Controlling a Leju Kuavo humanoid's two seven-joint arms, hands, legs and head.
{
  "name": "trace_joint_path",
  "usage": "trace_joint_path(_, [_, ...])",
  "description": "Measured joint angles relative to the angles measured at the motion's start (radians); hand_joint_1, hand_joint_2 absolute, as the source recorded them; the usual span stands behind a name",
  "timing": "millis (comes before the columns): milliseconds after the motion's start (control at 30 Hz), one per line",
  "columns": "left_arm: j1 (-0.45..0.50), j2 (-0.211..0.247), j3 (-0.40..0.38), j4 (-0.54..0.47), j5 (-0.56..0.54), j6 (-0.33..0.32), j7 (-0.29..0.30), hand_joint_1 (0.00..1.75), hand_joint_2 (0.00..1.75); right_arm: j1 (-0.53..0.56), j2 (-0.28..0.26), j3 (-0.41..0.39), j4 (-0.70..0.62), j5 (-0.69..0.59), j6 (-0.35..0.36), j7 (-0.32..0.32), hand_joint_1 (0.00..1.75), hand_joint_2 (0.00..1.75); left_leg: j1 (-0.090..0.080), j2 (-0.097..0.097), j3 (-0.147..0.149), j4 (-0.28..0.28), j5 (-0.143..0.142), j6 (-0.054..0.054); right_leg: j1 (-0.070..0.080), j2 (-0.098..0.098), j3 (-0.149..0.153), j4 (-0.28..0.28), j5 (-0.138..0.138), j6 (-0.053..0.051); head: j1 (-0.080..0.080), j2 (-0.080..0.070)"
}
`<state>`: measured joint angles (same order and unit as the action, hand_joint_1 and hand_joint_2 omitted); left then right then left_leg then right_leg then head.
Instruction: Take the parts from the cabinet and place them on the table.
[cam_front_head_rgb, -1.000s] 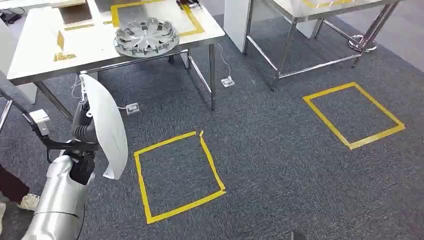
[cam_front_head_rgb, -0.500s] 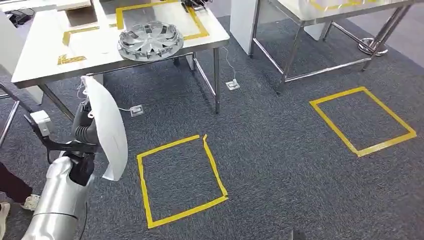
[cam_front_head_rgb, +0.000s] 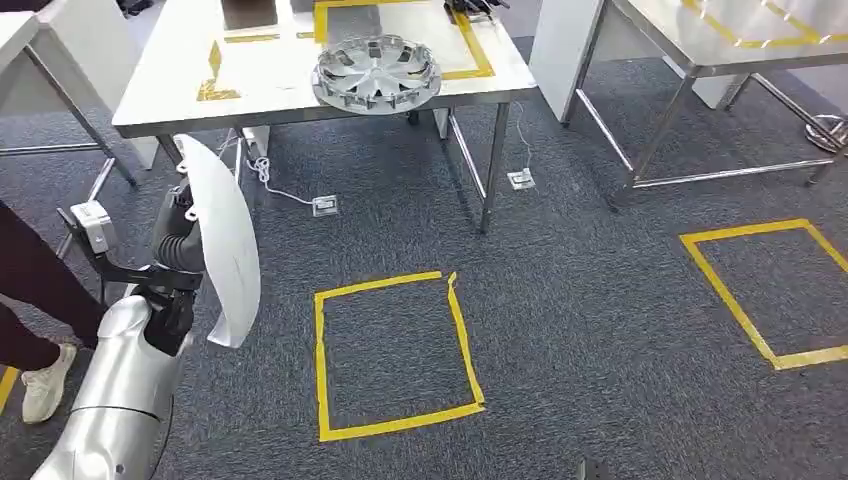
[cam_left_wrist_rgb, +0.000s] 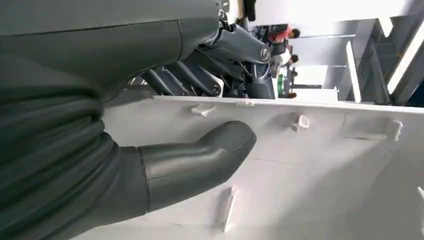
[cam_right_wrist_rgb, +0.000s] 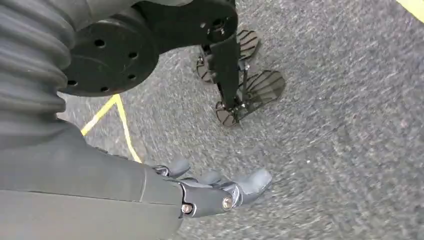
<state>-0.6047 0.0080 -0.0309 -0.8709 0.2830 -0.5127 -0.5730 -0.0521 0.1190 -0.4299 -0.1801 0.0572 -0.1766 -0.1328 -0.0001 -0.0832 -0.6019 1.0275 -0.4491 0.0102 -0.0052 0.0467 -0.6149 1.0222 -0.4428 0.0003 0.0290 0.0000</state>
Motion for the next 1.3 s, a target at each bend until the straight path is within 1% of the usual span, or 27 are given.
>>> trace_joint_path(33, [-0.001, 0.0, 0.0, 0.002, -0.001, 0.0, 0.0, 1.75, 1.75, -0.002, 0.0, 0.0, 0.0, -0.001, 0.0, -0.005, 0.0, 1.75, 0.003, -0.004, -0.002, -0.002, 0.001, -0.007, 0.003, -0.006, -0.002, 0.001, 0.0, 0.0, 0.0, 0.0])
trace_joint_path(67, [-0.001, 0.0, 0.0, 0.003, -0.003, 0.003, 0.0, 1.75, 1.75, -0.002, 0.0, 0.0, 0.0, -0.005, 0.0, -0.011, 0.0, 1.75, 0.0, -0.004, -0.002, 0.001, 0.0, -0.007, -0.001, -0.008, 0.0, -0.005, 0.004, 0.003, 0.0, 0.0])
trace_joint_path(100, [-0.001, 0.0, 0.0, 0.005, -0.003, 0.005, 0.0, 1.75, 1.75, -0.002, 0.001, -0.002, 0.0, -0.008, 0.0, -0.016, 0.0, 1.75, 0.002, -0.003, -0.001, -0.003, 0.002, 0.007, -0.001, -0.007, 0.0, -0.004, 0.005, 0.008, -0.001, 0.0])
trace_joint_path(133, [-0.002, 0.0, 0.0, 0.006, -0.003, 0.006, 0.0, 1.75, 1.75, -0.002, 0.0, -0.004, 0.0, -0.011, 0.0, -0.022, 0.0, 1.75, 0.002, -0.003, 0.0, -0.006, 0.003, 0.002, 0.001, -0.007, -0.001, -0.004, 0.005, 0.005, -0.002, 0.0])
trace_joint_path(167, [-0.002, 0.0, 0.0, 0.006, -0.003, 0.008, 0.001, 1.75, 1.75, -0.002, 0.0, -0.006, 0.0, -0.014, -0.001, -0.026, 0.0, 1.75, 0.003, -0.003, 0.002, -0.009, 0.003, -0.004, 0.001, -0.006, -0.001, -0.004, 0.005, 0.001, -0.001, 0.0])
trace_joint_path(267, [-0.003, -0.001, -0.007, 0.003, -0.009, 0.009, 0.01, 1.75, 1.75, -0.001, 0.0, -0.007, 0.0, -0.018, -0.001, -0.032, 0.0, 1.75, 0.003, 0.002, 0.008, -0.016, 0.004, -0.01, 0.001, -0.002, -0.001, -0.003, 0.005, -0.005, -0.002, 0.0])
trace_joint_path(333, [-0.004, -0.002, -0.008, 0.002, -0.01, 0.009, 0.013, 1.75, 1.75, -0.001, 0.0, -0.007, 0.0, -0.018, 0.001, -0.034, 0.0, 1.75, 0.003, 0.002, 0.01, -0.019, 0.005, -0.014, 0.001, -0.002, -0.001, -0.003, 0.005, -0.007, -0.002, 0.0])
trace_joint_path(567, [-0.005, -0.004, -0.009, 0.002, -0.011, 0.009, 0.014, 1.75, 1.75, -0.001, 0.001, -0.013, 0.0, -0.018, -0.002, -0.024, 0.0, 1.75, 0.004, 0.002, 0.01, -0.02, 0.005, -0.021, 0.002, -0.002, -0.001, -0.003, 0.004, -0.01, -0.002, 0.0])
trace_joint_path(767, [-0.005, -0.004, -0.009, 0.002, -0.011, 0.011, 0.011, 1.75, 1.75, -0.001, 0.001, -0.017, 0.0, -0.017, -0.001, -0.02, 0.0, 1.75, 0.003, 0.002, 0.01, -0.02, 0.005, -0.021, -0.001, -0.002, -0.001, -0.003, 0.004, -0.009, -0.002, 0.0])
trace_joint_path(833, [-0.005, -0.004, -0.009, 0.0, -0.011, 0.011, 0.01, 1.75, 1.75, -0.001, 0.002, -0.02, 0.0, -0.018, 0.001, -0.023, 0.0, 1.75, 0.003, 0.002, 0.009, -0.018, 0.004, -0.02, -0.002, -0.002, 0.0, -0.003, 0.004, -0.008, -0.001, 0.0])
trace_joint_path(867, [-0.005, -0.004, -0.009, 0.0, -0.01, 0.011, 0.011, 1.75, 1.75, -0.001, 0.002, -0.021, 0.0, -0.018, 0.003, -0.027, 0.0, 1.75, -0.002, 0.002, 0.007, -0.014, 0.002, -0.015, -0.004, -0.003, 0.0, -0.004, 0.005, -0.005, -0.002, 0.0])
trace_joint_path(967, [-0.005, -0.004, -0.009, -0.001, -0.006, 0.011, 0.011, 1.75, 1.75, -0.001, 0.002, -0.023, 0.0, -0.018, 0.003, -0.032, 0.0, 1.75, -0.002, 0.002, 0.006, -0.01, -0.001, -0.011, -0.004, -0.002, 0.0, -0.004, 0.003, -0.001, -0.002, 0.0])
trace_joint_path(1067, [-0.005, -0.004, -0.009, -0.003, -0.002, 0.011, 0.011, 1.75, 1.75, -0.001, 0.003, -0.024, 0.0, -0.018, 0.003, -0.032, 0.0, 1.75, -0.006, 0.006, 0.005, -0.009, -0.005, -0.002, -0.008, 0.0, 0.001, -0.008, 0.002, 0.008, -0.002, 0.0])
trace_joint_path(1100, [-0.006, -0.004, -0.009, -0.006, 0.0, 0.011, 0.011, 1.75, 1.75, -0.001, 0.003, -0.024, 0.0, -0.016, 0.003, -0.032, 0.0, 1.75, -0.001, 0.008, 0.01, -0.019, -0.001, 0.004, -0.004, 0.002, 0.004, -0.01, 0.001, 0.014, -0.002, 0.0])
trace_joint_path(1133, [-0.006, -0.006, -0.009, -0.009, 0.0, 0.01, 0.012, 1.75, 1.75, 0.0, 0.002, -0.024, 0.0, -0.014, 0.002, -0.031, 0.0, 1.75, 0.007, 0.013, 0.021, -0.029, 0.006, 0.006, -0.006, -0.008, 0.004, 0.001, -0.002, 0.015, -0.002, 0.0])
trace_joint_path(1167, [-0.008, -0.006, -0.008, -0.01, 0.001, 0.009, 0.01, 1.75, 1.75, -0.001, 0.002, -0.024, 0.0, -0.013, 0.0, -0.031, 0.0, 1.75, 0.008, 0.014, 0.026, -0.032, 0.004, 0.013, -0.002, -0.024, -0.011, 0.037, -0.025, 0.021, 0.003, 0.0])
trace_joint_path(1200, [-0.01, -0.003, -0.008, -0.01, 0.002, 0.009, 0.011, 1.75, 1.75, -0.002, 0.003, -0.024, 0.0, -0.011, 0.0, -0.031, 0.0, 1.75, 0.009, 0.017, 0.028, -0.031, 0.003, 0.014, -0.005, -0.032, -0.047, 0.104, -0.063, 0.026, 0.004, 0.0])
trace_joint_path(1233, [-0.01, -0.003, -0.008, -0.01, 0.002, 0.007, 0.011, 1.75, 1.75, -0.002, 0.003, -0.024, 0.0, -0.011, 0.0, -0.029, 0.0, 1.75, 0.009, 0.02, 0.028, -0.03, 0.001, 0.016, -0.009, -0.035, -0.091, 0.186, -0.1, 0.031, 0.003, 0.0])
trace_joint_path(1267, [-0.008, -0.003, -0.008, -0.01, 0.002, 0.003, 0.012, 1.75, 1.75, -0.001, 0.003, -0.024, 0.0, -0.01, -0.001, -0.029, 0.0, 1.75, 0.009, 0.021, 0.028, -0.028, -0.002, 0.015, -0.012, -0.036, -0.134, 0.263, -0.126, 0.036, 0.003, 0.0])
trace_joint_path(1300, [-0.006, -0.003, -0.008, -0.01, 0.003, -0.001, 0.012, 1.75, 1.75, 0.0, 0.003, -0.024, 0.0, -0.008, -0.002, -0.029, 0.0, 1.75, 0.009, 0.021, 0.028, -0.027, -0.005, 0.013, -0.014, -0.037, -0.162, 0.309, -0.132, 0.039, 0.004, 0.0])
